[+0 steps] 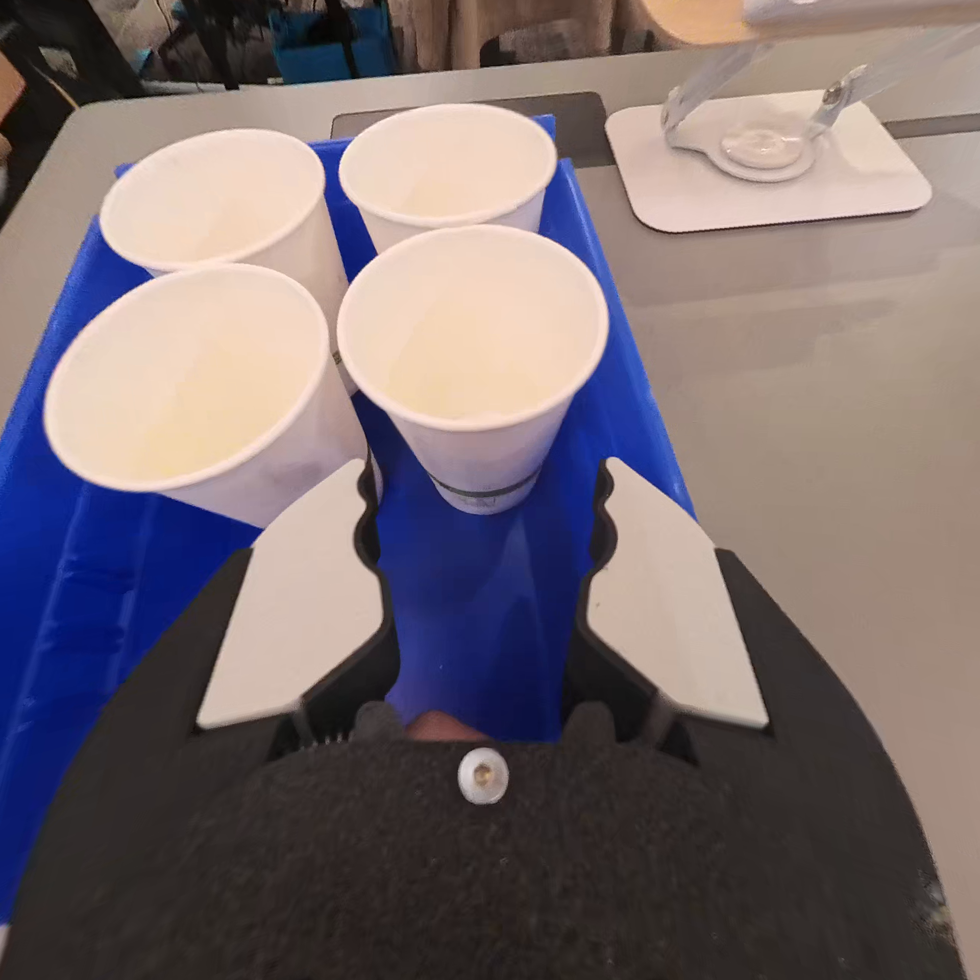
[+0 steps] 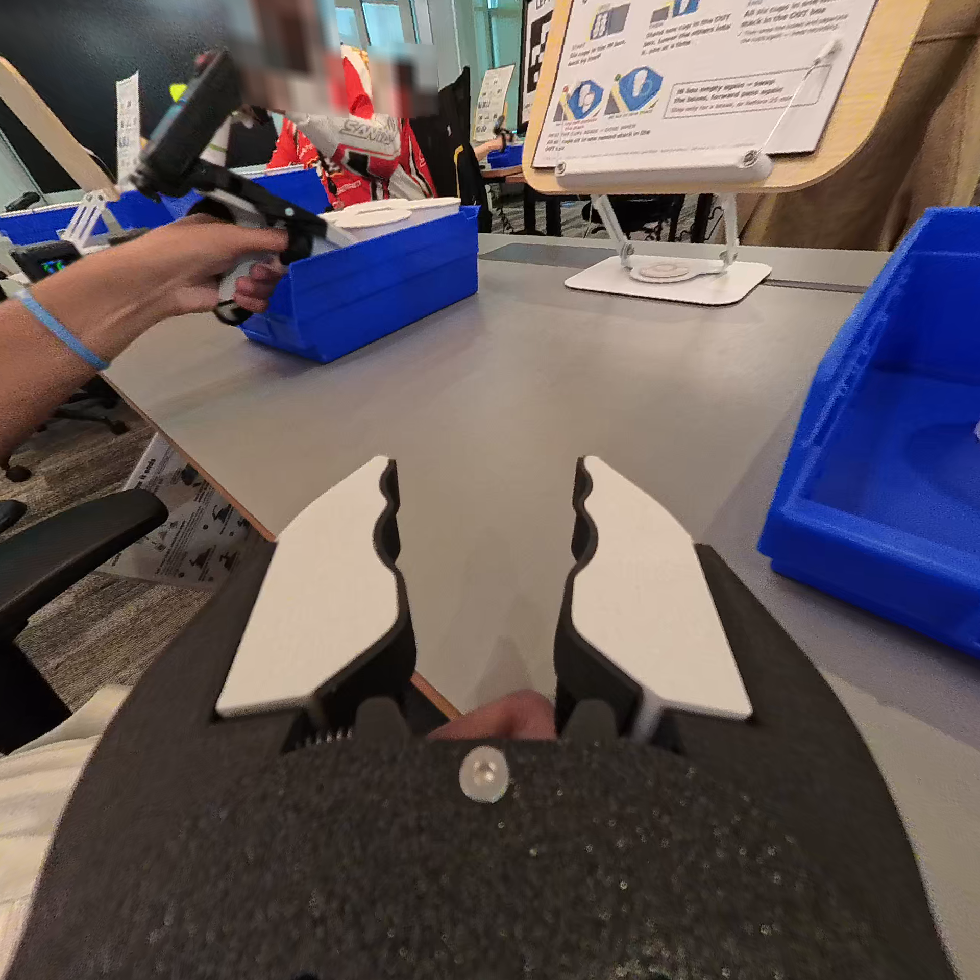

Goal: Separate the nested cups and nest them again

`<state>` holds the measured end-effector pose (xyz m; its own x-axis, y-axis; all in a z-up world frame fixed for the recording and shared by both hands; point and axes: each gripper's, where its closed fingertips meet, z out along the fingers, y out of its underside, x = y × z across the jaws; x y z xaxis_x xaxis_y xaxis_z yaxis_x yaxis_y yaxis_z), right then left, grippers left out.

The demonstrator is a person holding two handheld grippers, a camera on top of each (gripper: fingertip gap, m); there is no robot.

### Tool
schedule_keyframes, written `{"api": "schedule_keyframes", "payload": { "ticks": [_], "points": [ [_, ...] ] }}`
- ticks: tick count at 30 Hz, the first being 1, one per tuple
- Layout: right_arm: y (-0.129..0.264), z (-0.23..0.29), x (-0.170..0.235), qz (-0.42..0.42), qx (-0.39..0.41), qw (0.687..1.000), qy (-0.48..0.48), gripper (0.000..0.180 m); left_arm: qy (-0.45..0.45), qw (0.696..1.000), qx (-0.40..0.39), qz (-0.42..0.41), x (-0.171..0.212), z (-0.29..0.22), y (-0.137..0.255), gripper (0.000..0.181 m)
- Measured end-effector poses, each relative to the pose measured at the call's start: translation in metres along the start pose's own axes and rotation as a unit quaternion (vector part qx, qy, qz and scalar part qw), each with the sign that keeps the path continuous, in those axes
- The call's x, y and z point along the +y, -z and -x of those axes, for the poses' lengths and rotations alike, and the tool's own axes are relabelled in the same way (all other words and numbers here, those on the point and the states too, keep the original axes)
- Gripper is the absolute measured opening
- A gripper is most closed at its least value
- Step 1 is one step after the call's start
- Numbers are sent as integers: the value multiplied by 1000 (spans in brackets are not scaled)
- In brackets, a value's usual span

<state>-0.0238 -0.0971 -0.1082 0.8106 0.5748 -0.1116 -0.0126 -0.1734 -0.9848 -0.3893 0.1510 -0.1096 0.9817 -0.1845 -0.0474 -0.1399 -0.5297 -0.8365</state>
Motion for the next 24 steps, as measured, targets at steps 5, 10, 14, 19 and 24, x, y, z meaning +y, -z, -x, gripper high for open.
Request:
{"api": "schedule_keyframes", "payload": {
  "ticks": [5,10,14,19,24],
  "points": [
    [-2,9,5,12,-12,1000,15,62,26,1000,-16,0,-9,5,-21,83],
    [-5,17,10,23,-26,999,15,61,32,999,-19,5,-20,3,-35,84],
    [-5,18,10,24,-27,999,17,61,27,999,-30,4,-23,4,-40,82],
    [-1,11,2,11,-18,1000,16,60,33,999,-9,-36,-27,1,-14,79],
    [7,-6,-12,-8,-23,1000,6,60,-20,993,37,-109,-34,3,57,79]
  ]
}}
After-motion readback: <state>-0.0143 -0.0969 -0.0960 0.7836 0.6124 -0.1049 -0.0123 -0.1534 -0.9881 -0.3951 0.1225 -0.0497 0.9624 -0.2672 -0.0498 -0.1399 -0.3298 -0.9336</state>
